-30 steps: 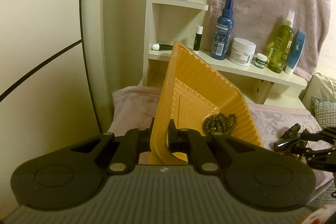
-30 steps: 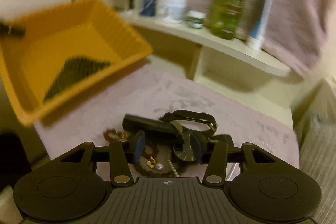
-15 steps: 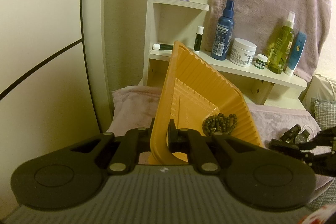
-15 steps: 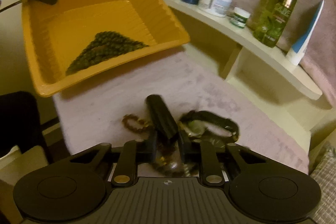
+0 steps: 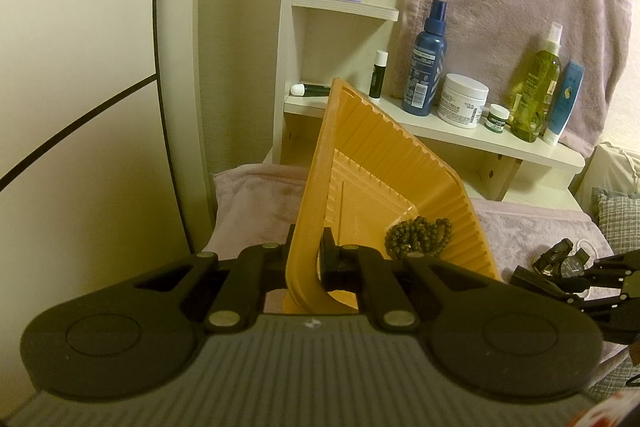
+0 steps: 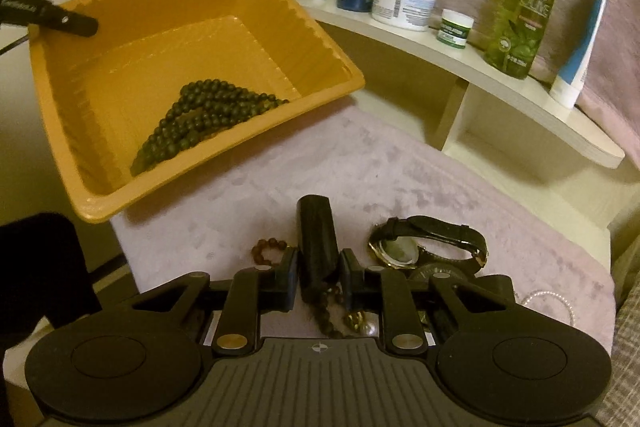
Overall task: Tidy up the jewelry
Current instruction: 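Carry the dark bead strand into the orange tray and open the right gripper, then move the open right gripper back over the jewelry pile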
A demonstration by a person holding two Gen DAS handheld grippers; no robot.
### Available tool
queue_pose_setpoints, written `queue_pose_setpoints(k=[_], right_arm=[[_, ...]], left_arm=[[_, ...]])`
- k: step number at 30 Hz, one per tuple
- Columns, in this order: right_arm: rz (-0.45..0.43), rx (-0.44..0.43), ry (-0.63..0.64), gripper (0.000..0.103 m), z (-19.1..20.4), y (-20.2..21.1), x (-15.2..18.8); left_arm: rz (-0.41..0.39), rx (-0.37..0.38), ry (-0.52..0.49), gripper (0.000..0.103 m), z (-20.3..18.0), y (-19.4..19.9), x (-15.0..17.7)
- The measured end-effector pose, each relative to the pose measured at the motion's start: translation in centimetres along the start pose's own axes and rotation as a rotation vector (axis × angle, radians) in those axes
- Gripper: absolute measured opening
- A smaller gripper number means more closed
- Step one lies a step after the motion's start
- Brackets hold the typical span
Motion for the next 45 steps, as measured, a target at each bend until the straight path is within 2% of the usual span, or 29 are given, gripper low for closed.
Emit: queue_pose_setpoints(k=[6, 15, 20, 25, 33, 34, 35, 37, 40, 45], right_arm=[[-0.013, 0.026, -0.001, 0.021, 0.3, 0.1, -0.2], [-0.1, 0.05, -0.058, 0.021, -0.5, 3.1, -2.3], [-0.172, -0.069, -0.137, 0.021, 1.6, 4.7, -5.7], [-0.153, -0.199, -0.156, 0.021, 5.5, 3.4, -7.3], [-0.112, -0.288, -0.206, 0.021, 8.5, 1.2, -7.0], [-0.116, -0.299, -0.217, 0.022, 8.6, 1.1, -6.9], [-0.12, -0.302, -0.225, 0.028, 8.5, 1.0, -6.9], [-0.125, -0.277, -0.236, 0.036, 8.2, 1.2, -6.8], [-0.158, -0.243, -0.255, 0.037, 7.2, 2.5, -6.4], [-0.198, -0.097, -0.297, 0.038, 4.8, 4.8, -4.6]], left_arm=[[0.001, 0.001, 0.0, 0.007, 0.0, 0.1, 0.0], [-0.001, 0.0, -0.006, 0.007, -0.2, 0.1, 0.0], [-0.003, 0.001, -0.009, 0.007, -0.3, 0.2, 0.1], [-0.003, 0.002, -0.011, 0.007, -0.4, 0.2, 0.1], [-0.003, 0.005, -0.013, 0.007, -0.3, 0.2, 0.2], [-0.004, 0.004, -0.015, 0.007, -0.3, 0.2, 0.2], [-0.003, 0.005, -0.014, 0.007, -0.3, 0.2, 0.2], [-0.003, 0.005, -0.015, 0.007, -0.3, 0.3, 0.2], [-0.003, 0.007, -0.016, 0.007, -0.3, 0.3, 0.2], [-0.003, 0.007, -0.016, 0.007, -0.3, 0.3, 0.2]])
Point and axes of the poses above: each gripper's, at about its wrist camera, not at the fingertips, and y roughly against the way its jaws point, z to its left, x to its underside, the point moved 4 cm from there along -y, roughly the way its jaws point, and after that the axes turned 8 degrees about x, right-handed, at the moved point
